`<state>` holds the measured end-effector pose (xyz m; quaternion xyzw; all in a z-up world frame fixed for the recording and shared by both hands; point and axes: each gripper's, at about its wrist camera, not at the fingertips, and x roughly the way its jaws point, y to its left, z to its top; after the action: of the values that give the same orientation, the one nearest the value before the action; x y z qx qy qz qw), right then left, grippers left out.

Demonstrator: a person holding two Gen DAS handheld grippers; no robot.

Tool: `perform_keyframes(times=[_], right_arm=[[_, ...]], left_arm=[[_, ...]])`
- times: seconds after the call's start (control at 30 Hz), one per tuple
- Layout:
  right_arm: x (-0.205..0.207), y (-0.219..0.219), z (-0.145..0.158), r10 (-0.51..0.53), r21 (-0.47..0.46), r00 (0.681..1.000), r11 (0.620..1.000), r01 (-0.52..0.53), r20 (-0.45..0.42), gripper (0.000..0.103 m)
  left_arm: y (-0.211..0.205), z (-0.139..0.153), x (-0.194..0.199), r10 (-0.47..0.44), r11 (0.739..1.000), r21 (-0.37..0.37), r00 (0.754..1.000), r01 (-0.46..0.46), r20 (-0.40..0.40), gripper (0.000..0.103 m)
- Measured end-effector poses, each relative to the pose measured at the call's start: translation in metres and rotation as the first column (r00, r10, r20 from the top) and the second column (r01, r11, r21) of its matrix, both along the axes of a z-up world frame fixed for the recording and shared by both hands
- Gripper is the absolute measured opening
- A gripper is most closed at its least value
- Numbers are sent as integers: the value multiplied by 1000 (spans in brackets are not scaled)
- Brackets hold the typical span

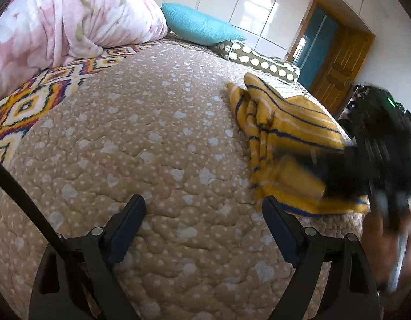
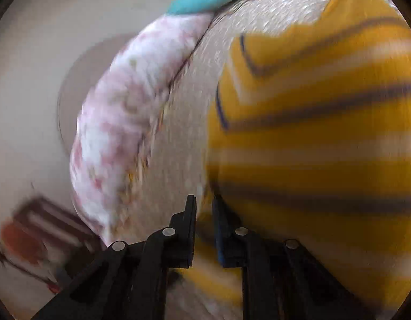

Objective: Fold small clothes
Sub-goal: 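Grasp the sweater with the right tool and fold it into a compact rectangle, then release the sweater and withdraw the right tool from it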

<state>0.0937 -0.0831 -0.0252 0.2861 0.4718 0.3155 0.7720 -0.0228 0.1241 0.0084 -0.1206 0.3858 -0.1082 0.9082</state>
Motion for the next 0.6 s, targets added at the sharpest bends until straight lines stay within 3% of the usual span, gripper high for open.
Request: perform_keyframes(times=[0.1, 0.2, 0.3, 0.4, 0.5, 0.6], right_arm=[[-38, 7, -1, 92, -45, 995, 995, -90, 43, 14], [-79, -20, -14, 123, -45, 992, 991, -123, 5, 14], [-115, -71, -10, 30, -60, 997, 998, -26, 70, 15], [-126, -118, 20, -97, -54, 981, 993, 107, 171, 15], [-115, -158, 49, -232, -19, 942, 970, 243, 243, 15], [-85, -177, 48, -293, 36, 929, 956, 293, 224, 16]], left_arm=[[1, 0, -1, 0, 1000, -7, 1000, 0, 2, 88], [-4, 0, -1, -5, 1000, 31, 1000, 5, -1, 90], [-15, 0, 2, -47, 995, 85, 999, 49, -24, 100], [-24, -2, 7, -67, 987, 143, 996, 75, -57, 102], [-32, -4, 9, -69, 975, 203, 994, 84, -79, 102], [-41, -6, 13, -68, 958, 270, 992, 94, -103, 103]])
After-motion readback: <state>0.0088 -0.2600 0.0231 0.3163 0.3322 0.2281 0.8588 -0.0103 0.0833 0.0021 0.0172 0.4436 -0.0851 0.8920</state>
